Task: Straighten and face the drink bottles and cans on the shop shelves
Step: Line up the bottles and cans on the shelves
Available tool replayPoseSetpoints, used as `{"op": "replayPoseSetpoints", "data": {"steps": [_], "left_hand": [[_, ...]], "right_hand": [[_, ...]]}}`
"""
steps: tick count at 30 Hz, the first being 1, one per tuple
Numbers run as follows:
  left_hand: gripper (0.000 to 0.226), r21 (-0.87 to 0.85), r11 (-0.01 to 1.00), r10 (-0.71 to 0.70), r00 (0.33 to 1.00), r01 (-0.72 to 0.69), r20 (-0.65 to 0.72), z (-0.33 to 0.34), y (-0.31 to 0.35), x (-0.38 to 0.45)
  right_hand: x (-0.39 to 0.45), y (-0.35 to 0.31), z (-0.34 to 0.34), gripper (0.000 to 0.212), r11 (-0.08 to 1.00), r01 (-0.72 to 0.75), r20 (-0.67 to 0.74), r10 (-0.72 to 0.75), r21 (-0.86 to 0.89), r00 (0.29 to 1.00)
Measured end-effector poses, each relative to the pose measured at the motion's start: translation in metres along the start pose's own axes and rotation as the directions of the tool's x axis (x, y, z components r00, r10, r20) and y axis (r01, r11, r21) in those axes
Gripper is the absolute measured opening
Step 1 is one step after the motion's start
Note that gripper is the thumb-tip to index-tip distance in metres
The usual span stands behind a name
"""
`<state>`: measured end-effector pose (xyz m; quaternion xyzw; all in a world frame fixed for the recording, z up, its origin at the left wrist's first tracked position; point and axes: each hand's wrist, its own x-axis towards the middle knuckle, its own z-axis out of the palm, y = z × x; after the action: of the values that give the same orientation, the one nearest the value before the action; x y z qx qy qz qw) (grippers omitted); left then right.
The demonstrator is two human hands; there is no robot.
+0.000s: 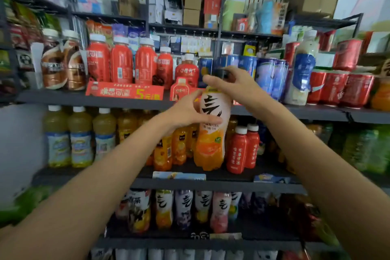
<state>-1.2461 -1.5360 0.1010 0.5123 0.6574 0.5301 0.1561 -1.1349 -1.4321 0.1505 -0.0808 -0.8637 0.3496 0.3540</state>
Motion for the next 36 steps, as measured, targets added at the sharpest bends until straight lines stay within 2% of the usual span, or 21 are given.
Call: {"op": "replayPoseSetpoints", "data": {"steps": [2, 4, 7, 10, 14, 17, 18, 21, 23, 26, 29, 32, 34, 36], "left_hand": [[0.068, 0.027, 0.999, -0.042, 0.999, 0.042, 0.001, 0.023, -0.018, -0.004], [0.071, 0.043, 0.996, -0.083, 0.997, 0.083, -0.009, 0.041, -0.036, -0.004], [0.076, 0.067, 0.988, -0.14, 0.99, 0.14, 0.0, 0.059, -0.054, 0.002], [0.077, 0.081, 0.982, -0.169, 0.986, 0.169, -0.006, 0.068, -0.065, 0.012], [0.072, 0.083, 0.986, -0.145, 0.989, 0.144, -0.006, 0.074, -0.072, 0.023], [0.072, 0.099, 0.988, -0.119, 0.993, 0.118, 0.006, 0.08, -0.071, 0.027], [0.071, 0.12, 0.987, -0.107, 0.994, 0.106, 0.005, 0.083, -0.069, 0.027], [0.071, 0.185, 0.979, -0.08, 0.997, 0.08, -0.007, 0.093, -0.066, 0.024], [0.074, 0.202, 0.975, -0.086, 0.995, 0.093, -0.04, 0.104, -0.067, 0.018], [0.08, 0.282, 0.953, -0.093, 0.994, 0.107, -0.06, 0.128, -0.087, 0.001], [0.084, 0.277, 0.956, -0.136, 0.983, 0.096, 0.127, 0.153, -0.121, -0.013], [0.073, 0.42, 0.906, -0.219, 0.903, 0.048, 0.37, 0.173, -0.154, -0.016], [0.064, 0.517, 0.854, -0.285, 0.877, 0.049, 0.387, 0.187, -0.173, -0.013], [0.061, 0.541, 0.834, -0.336, 0.876, 0.106, 0.347, 0.202, -0.189, -0.007]], "right_hand": [[-0.021, 0.031, 0.002, 0.049, 0.998, -0.052, 0.022, 0.052, 0.026, 0.998], [-0.034, 0.059, 0.002, 0.048, 0.975, -0.152, 0.079, 0.141, 0.163, 0.987], [-0.042, 0.085, 0.001, 0.058, 0.866, -0.343, 0.131, 0.317, 0.363, 0.939], [-0.046, 0.105, -0.001, 0.057, 0.836, -0.437, 0.125, 0.42, 0.332, 0.899], [-0.058, 0.124, -0.006, 0.051, 0.823, -0.473, 0.243, 0.412, 0.313, 0.878], [-0.057, 0.131, -0.008, 0.085, 0.859, -0.461, 0.239, 0.41, 0.222, 0.88], [-0.056, 0.132, -0.007, 0.085, 0.876, -0.446, 0.232, 0.402, 0.186, 0.886], [-0.053, 0.135, 0.0, 0.064, 0.908, -0.414, 0.214, 0.393, 0.064, 0.894], [-0.058, 0.133, 0.003, 0.059, 0.915, -0.404, 0.188, 0.397, -0.003, 0.898], [-0.076, 0.135, 0.002, 0.044, 0.914, -0.346, 0.192, 0.386, -0.212, 0.902], [-0.109, 0.156, 0.0, 0.036, 0.862, -0.373, 0.247, 0.466, -0.344, 0.85], [-0.141, 0.199, 0.002, 0.042, 0.765, -0.481, 0.26, 0.614, -0.428, 0.746], [-0.157, 0.231, 0.003, 0.051, 0.681, -0.503, 0.185, 0.673, -0.531, 0.716], [-0.17, 0.26, 0.003, 0.063, 0.637, -0.534, 0.076, 0.679, -0.555, 0.73]]}}
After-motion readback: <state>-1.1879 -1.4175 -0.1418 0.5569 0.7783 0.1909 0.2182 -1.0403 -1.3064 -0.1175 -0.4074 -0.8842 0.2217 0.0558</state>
